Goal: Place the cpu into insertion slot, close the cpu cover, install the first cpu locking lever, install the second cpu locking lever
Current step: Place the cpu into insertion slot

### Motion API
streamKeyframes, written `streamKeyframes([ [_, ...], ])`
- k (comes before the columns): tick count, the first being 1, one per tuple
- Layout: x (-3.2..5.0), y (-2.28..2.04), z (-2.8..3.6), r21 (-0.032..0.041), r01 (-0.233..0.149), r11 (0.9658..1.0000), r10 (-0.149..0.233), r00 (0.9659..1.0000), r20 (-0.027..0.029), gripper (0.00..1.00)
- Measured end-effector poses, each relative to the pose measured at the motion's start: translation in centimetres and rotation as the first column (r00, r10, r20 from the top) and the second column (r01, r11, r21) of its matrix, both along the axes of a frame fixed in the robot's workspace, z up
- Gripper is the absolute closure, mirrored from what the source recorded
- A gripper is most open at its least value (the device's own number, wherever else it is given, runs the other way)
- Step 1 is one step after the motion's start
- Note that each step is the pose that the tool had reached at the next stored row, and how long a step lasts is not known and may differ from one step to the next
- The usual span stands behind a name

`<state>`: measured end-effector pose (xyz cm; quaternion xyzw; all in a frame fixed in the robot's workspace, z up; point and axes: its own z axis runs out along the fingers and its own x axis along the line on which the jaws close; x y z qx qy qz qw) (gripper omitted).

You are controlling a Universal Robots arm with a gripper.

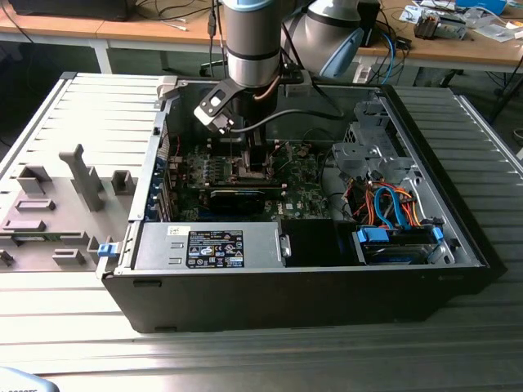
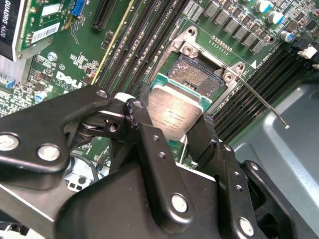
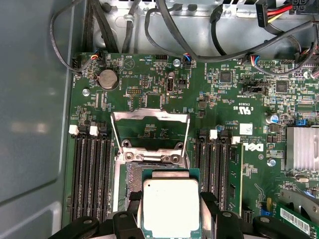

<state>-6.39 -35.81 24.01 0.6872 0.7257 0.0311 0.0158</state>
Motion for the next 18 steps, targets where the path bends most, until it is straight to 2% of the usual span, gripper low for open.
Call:
streamKeyframes([
  [18, 0.00, 0.02, -0.43, 0.0000, 0.000, 1.0000, 0.000, 1.0000, 0.0000, 0.45],
])
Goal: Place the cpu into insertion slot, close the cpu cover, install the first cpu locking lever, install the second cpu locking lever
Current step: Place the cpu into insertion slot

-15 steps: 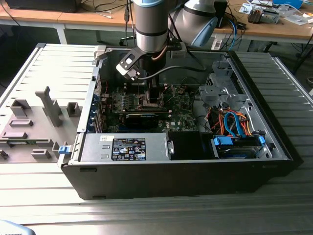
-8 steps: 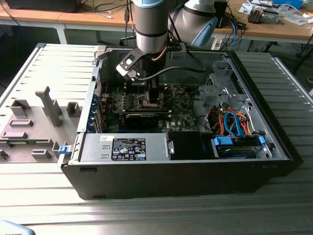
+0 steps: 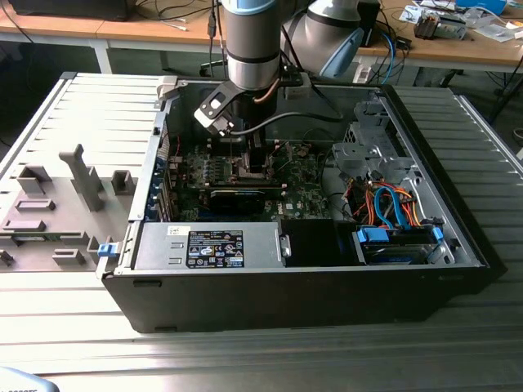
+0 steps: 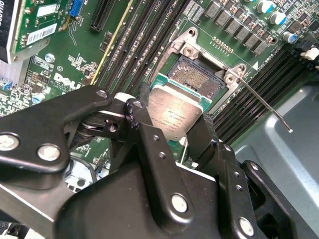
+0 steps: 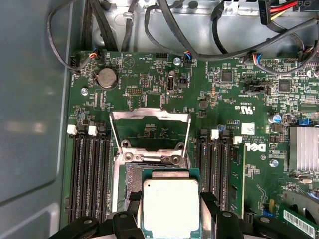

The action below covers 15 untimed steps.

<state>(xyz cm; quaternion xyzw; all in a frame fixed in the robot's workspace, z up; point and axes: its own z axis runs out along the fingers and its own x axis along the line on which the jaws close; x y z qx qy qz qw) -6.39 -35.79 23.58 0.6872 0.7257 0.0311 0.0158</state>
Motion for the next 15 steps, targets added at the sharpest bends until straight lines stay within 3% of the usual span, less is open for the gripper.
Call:
streamKeyframes([
  [15, 0.00, 0.00, -0.26, 0.0000, 0.000, 1.0000, 0.000, 1.0000, 0.0000, 0.45],
])
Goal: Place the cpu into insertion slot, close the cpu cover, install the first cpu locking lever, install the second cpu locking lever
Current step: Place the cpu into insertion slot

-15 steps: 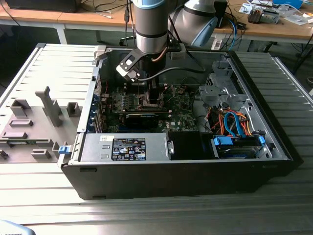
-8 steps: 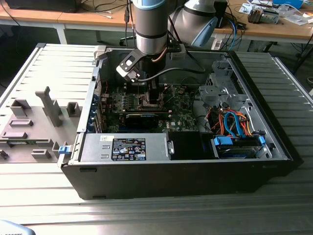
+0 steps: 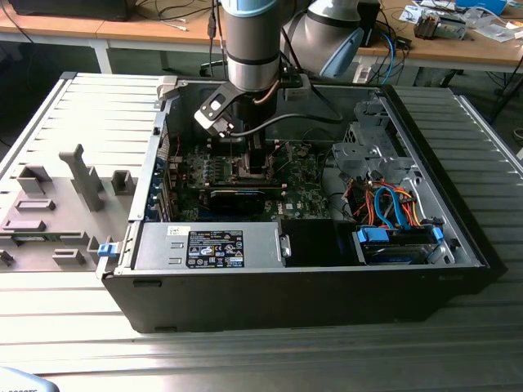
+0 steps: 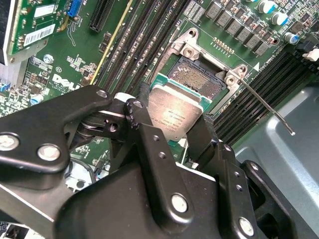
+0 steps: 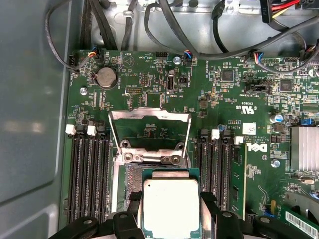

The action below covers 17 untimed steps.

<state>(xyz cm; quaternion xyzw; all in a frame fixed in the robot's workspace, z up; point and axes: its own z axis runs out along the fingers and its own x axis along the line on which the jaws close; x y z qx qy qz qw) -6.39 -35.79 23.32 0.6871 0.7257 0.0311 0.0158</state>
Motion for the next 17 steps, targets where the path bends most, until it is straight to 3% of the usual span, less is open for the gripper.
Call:
streamKeyframes([
  [15, 0.00, 0.00, -0.28, 0.0000, 0.000, 1.0000, 0.000, 1.0000, 0.0000, 0.45],
  [17, 0.00, 0.00, -0.58, 0.0000, 0.000, 1.0000, 0.000, 1.0000, 0.0001, 0.45],
])
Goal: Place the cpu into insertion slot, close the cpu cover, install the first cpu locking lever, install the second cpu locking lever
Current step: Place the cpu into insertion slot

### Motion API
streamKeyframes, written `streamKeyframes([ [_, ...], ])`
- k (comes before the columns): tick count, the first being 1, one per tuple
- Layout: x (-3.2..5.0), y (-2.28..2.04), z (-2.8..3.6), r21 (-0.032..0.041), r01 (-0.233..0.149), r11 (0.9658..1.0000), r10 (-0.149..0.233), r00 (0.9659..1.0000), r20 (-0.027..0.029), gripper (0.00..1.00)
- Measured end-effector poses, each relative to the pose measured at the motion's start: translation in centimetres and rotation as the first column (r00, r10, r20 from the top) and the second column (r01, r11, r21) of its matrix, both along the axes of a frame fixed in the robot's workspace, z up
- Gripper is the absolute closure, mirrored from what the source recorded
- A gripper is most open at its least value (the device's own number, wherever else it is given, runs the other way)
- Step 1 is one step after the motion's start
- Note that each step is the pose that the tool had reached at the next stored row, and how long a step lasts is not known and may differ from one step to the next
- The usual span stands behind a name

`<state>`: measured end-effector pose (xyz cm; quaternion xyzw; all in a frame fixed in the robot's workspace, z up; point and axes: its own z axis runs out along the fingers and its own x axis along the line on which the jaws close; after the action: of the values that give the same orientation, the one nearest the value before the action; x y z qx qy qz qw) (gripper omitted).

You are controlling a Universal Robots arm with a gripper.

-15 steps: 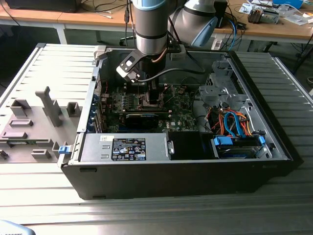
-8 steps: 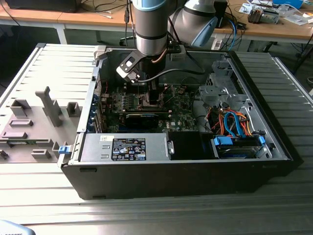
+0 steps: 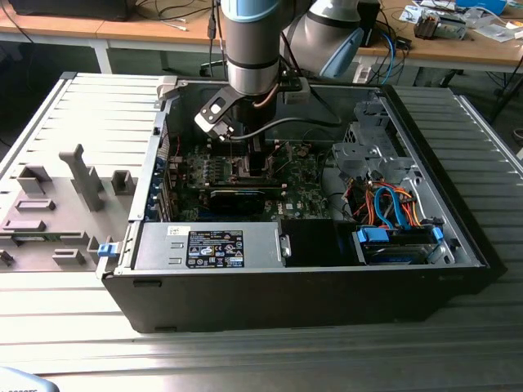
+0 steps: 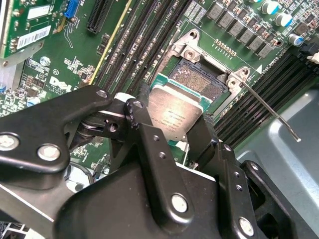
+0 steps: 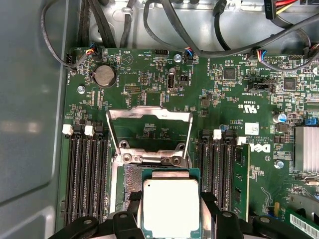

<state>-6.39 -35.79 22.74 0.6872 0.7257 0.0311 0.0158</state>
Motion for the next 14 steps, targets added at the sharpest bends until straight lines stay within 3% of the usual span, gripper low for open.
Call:
streamKeyframes([
  [7, 0.00, 0.08, -0.21, 0.0004, 0.000, 1.0000, 0.000, 1.0000, 0.0001, 0.45],
  [14, 0.00, 0.44, -0.47, 0.0017, 0.008, 1.0000, -0.008, 1.0000, 0.0000, 0.45],
])
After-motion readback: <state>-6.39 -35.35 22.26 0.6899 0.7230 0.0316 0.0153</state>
